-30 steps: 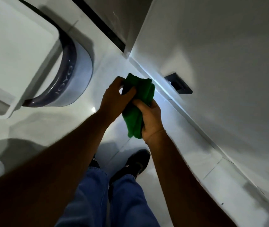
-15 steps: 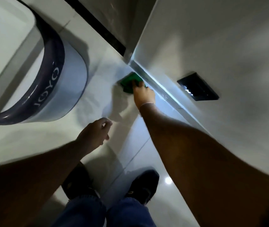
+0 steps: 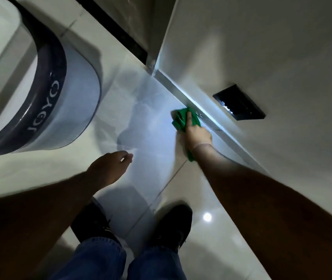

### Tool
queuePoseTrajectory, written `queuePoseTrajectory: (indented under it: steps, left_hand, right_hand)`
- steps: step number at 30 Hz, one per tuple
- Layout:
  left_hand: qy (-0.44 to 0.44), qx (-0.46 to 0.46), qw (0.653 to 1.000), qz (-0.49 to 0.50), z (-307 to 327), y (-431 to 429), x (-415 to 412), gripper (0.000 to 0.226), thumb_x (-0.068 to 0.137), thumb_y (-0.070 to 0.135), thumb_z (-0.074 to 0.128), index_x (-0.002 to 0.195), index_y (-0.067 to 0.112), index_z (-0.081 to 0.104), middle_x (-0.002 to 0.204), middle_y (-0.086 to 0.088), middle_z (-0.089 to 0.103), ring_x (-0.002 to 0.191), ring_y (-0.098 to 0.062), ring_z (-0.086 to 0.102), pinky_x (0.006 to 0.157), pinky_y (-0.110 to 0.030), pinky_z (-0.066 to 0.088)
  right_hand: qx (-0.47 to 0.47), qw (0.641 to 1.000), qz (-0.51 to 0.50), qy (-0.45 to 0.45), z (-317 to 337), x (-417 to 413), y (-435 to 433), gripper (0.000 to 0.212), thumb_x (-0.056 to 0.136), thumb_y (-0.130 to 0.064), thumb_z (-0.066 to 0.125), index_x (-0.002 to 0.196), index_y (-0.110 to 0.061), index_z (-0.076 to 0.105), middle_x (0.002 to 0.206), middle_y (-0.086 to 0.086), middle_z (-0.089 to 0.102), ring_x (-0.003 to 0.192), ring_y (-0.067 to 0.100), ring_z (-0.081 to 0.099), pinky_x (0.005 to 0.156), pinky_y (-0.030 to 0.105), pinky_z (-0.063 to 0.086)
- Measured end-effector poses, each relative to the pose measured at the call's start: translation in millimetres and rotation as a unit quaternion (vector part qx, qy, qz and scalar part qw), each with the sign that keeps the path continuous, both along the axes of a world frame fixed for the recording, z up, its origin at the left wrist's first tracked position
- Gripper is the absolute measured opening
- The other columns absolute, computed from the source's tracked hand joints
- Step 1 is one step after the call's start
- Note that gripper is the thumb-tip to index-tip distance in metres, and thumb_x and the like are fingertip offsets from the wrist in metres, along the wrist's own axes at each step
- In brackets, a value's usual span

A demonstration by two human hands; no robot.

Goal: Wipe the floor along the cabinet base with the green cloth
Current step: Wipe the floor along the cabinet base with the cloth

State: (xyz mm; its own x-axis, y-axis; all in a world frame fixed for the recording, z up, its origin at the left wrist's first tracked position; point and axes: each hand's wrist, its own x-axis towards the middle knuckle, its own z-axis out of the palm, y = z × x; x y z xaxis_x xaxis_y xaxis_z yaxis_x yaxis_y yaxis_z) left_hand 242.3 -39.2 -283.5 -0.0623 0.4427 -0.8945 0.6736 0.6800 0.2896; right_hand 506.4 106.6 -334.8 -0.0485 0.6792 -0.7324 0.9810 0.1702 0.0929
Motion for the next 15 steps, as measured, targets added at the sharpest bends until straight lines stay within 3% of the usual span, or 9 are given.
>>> queuePoseTrajectory:
  steps: [6,10,13,15]
  left_hand:
    - [0.002,0.024,1.000,-0.015,-6.6,19.9,18.0,0.048,0.108,0.052,0.038,0.128,0.023,0.071,0.132,-0.016,0.076,0.119,-0.043,0.068,0.103,-0.043,0.052]
    - [0.001,0.028,0.999,-0.024,-14.4,23.7,23.4,0.050,0.108,0.054,0.037,0.136,0.026,0.069,0.139,-0.014,0.074,0.124,-0.043,0.067,0.110,-0.046,0.052]
    - [-0.003,0.026,0.999,-0.033,-17.9,21.8,25.5,0.048,0.107,0.054,0.037,0.133,0.029,0.068,0.131,-0.012,0.077,0.118,-0.040,0.068,0.107,-0.045,0.053]
    - [-0.002,0.026,0.999,-0.043,-17.9,18.6,25.0,0.044,0.106,0.054,0.038,0.128,0.030,0.069,0.118,-0.014,0.079,0.110,-0.040,0.069,0.100,-0.042,0.054]
  right_hand:
    - [0.004,0.997,-0.063,-0.045,5.3,52.2,-39.2,0.086,0.100,-0.014,0.044,0.165,-0.027,-0.012,0.112,0.022,0.069,0.093,0.043,0.069,0.073,0.044,0.048]
    - [0.006,0.999,0.013,0.038,-3.2,12.0,-9.4,0.083,0.101,-0.016,0.044,0.165,-0.032,-0.008,0.125,0.022,0.067,0.104,0.042,0.068,0.082,0.047,0.054]
    - [0.023,0.994,-0.052,0.096,-8.3,-42.4,24.7,0.079,0.102,-0.020,0.043,0.164,-0.039,-0.001,0.146,0.021,0.055,0.122,0.043,0.061,0.096,0.050,0.054]
    - [0.033,0.991,-0.073,0.107,-9.4,-64.9,31.5,0.080,0.101,-0.018,0.044,0.165,-0.037,0.000,0.150,0.021,0.051,0.126,0.044,0.059,0.097,0.051,0.051]
